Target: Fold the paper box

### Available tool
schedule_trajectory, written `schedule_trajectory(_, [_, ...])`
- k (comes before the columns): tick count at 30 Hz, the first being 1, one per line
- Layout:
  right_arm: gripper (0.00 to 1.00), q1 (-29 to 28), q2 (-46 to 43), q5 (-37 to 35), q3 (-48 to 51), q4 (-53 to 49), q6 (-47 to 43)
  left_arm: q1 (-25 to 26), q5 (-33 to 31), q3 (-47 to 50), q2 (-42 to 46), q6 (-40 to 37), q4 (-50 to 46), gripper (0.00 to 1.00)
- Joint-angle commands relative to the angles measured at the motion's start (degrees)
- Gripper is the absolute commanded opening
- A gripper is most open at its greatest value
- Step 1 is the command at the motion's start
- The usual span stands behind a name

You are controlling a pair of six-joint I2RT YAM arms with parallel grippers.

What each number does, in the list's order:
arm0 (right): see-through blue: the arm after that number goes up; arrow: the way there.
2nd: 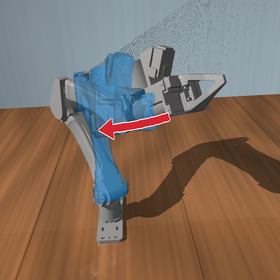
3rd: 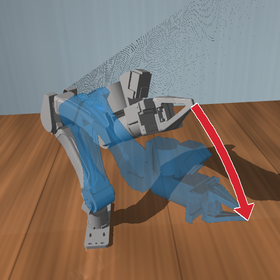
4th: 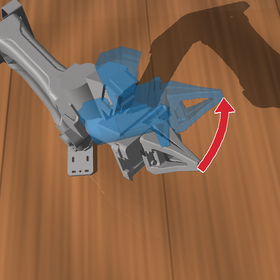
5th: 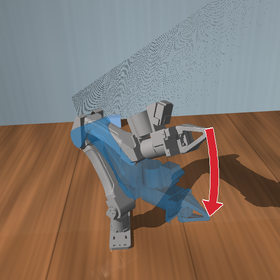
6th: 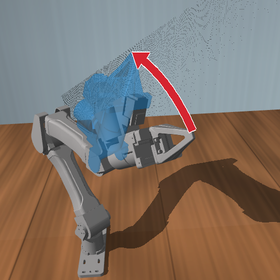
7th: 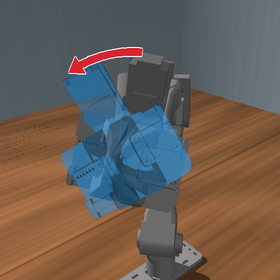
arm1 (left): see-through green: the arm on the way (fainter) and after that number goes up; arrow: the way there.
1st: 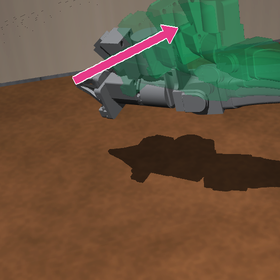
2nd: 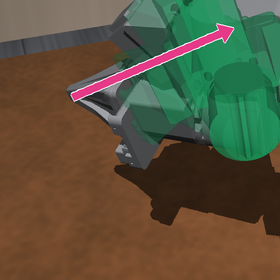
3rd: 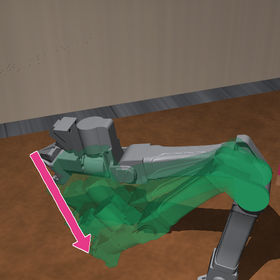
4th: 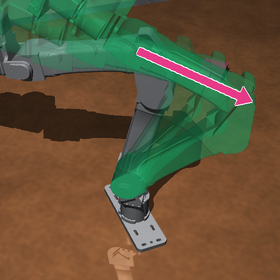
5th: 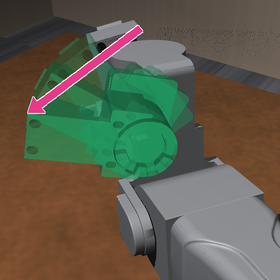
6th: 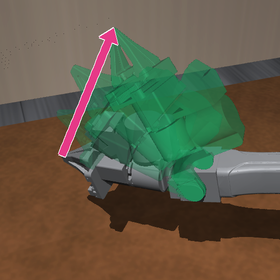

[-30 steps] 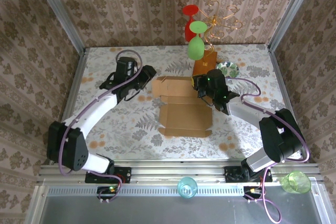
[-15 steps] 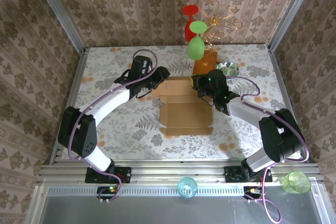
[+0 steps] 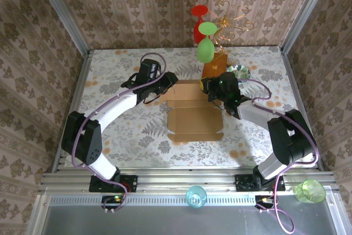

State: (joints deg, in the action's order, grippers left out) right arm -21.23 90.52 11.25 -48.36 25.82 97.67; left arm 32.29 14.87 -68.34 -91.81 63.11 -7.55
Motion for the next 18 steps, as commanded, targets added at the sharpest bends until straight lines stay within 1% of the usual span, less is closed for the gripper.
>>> schedule_trajectory(1, [0.0, 0.2, 1.0, 2.1, 0.4, 3.0, -1.1, 0.4, -0.9, 1.2, 0.5, 1.5, 1.0, 0.35])
schedule_trajectory(7, [0.0, 0.7, 1.6, 3.0, 0.6, 4.1, -1.0, 0.4, -0.9, 1.9, 0.2, 2.5, 0.9, 0.34])
schedule_trajectory(10, [0.0, 1.0, 1.8, 3.5, 0.4, 4.1, -1.0, 0.3, -1.9, 1.9, 0.9, 2.3, -0.6, 0.42])
schedule_trajectory(13, [0.0, 1.1, 1.9, 3.8, 0.1, 4.0, -1.1, -0.1, -2.2, 1.8, 1.0, 1.9, -1.2, 0.47])
schedule_trajectory(18, [0.0, 1.1, 2.6, 4.1, -0.4, 4.2, -0.9, -0.3, -1.0, 1.3, -0.3, 2.3, 0.3, 0.48])
